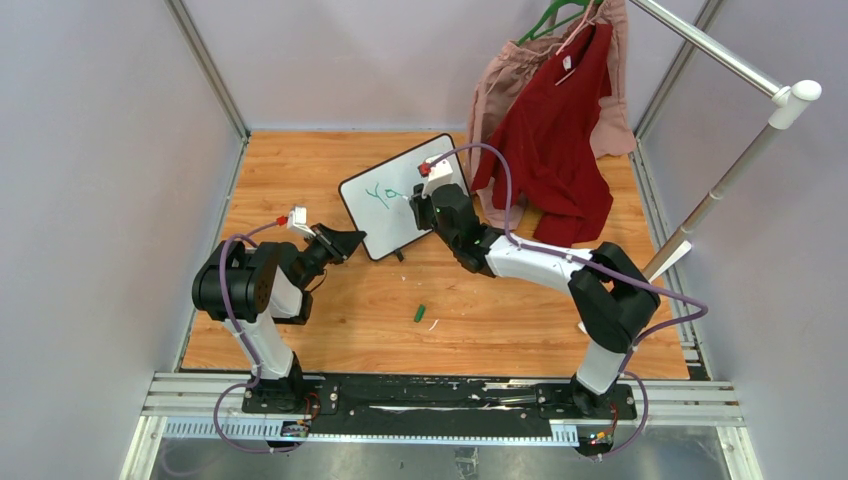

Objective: Write a sentence on the whiteboard

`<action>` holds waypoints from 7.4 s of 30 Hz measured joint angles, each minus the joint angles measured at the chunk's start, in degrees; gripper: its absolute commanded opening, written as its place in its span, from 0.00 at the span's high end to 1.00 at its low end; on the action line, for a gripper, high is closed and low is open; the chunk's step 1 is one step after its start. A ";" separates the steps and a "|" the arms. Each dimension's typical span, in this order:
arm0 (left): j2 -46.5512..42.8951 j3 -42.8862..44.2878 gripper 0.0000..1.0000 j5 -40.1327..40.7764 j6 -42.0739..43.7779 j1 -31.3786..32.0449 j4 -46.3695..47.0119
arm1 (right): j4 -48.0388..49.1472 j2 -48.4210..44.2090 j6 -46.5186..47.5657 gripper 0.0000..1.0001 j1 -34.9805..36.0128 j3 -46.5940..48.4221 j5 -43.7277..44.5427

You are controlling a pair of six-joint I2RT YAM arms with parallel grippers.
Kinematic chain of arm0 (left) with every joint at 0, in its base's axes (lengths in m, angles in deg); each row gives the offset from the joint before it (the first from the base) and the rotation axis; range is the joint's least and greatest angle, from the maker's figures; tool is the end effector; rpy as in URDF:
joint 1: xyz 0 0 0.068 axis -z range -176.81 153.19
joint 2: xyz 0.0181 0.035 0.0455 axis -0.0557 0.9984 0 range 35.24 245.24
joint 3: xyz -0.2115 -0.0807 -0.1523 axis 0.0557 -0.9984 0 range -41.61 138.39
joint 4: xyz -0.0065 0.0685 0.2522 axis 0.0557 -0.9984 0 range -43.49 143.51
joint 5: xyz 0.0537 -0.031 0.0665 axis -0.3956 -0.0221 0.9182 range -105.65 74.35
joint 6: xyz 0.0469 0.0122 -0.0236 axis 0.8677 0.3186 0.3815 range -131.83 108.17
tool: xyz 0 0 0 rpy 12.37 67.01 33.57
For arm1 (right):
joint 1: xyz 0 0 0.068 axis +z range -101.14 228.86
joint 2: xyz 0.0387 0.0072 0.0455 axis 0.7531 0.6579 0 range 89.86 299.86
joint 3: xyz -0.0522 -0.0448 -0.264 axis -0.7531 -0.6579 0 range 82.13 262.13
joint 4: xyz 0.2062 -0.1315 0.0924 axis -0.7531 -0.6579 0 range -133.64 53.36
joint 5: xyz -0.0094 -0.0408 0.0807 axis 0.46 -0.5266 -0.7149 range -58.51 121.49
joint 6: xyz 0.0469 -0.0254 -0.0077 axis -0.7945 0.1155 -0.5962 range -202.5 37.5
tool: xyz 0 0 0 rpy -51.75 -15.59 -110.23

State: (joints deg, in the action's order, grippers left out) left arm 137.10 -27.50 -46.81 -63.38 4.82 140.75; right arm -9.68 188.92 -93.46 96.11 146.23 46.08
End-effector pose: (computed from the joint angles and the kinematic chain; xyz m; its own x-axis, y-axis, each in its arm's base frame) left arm 0.2477 -0.0255 0.1285 -0.4296 -0.6582 -0.6183 0.3297 0.5231 -0.7859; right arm 0.2809 0.2906 0.2680 -0.1958 0.0593 -0.9788 -0.5133 0.8443 0.1539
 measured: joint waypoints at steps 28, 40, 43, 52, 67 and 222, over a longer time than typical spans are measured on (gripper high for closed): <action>-10.80 -6.78 0.00 6.49 -2.16 0.00 -0.42 | 0.26 -22.10 -1.64 1.00 1.14 -11.58 -2.38; -61.07 -7.15 0.00 27.67 6.75 10.32 -47.67 | -4.90 -35.85 -1.62 1.00 4.20 -23.96 1.81; -69.94 -1.44 0.00 36.52 9.77 15.96 -67.49 | -7.58 -38.97 -1.77 1.00 4.28 -26.47 3.56; -47.15 22.36 0.02 60.54 6.80 36.15 -105.61 | -15.61 -43.15 -4.44 1.00 4.39 -28.06 8.92; -36.79 26.88 0.13 63.58 -9.29 50.69 -106.75 | -19.96 -52.96 -4.57 1.00 4.39 -29.55 12.94; -64.52 -12.94 0.10 39.95 12.41 25.77 -51.15 | -7.08 -41.66 4.70 1.00 5.25 -27.12 -0.57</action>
State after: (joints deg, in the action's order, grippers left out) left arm 72.58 -40.44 -6.85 -50.97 30.59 89.61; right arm -16.76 147.26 -88.76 101.35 119.10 45.51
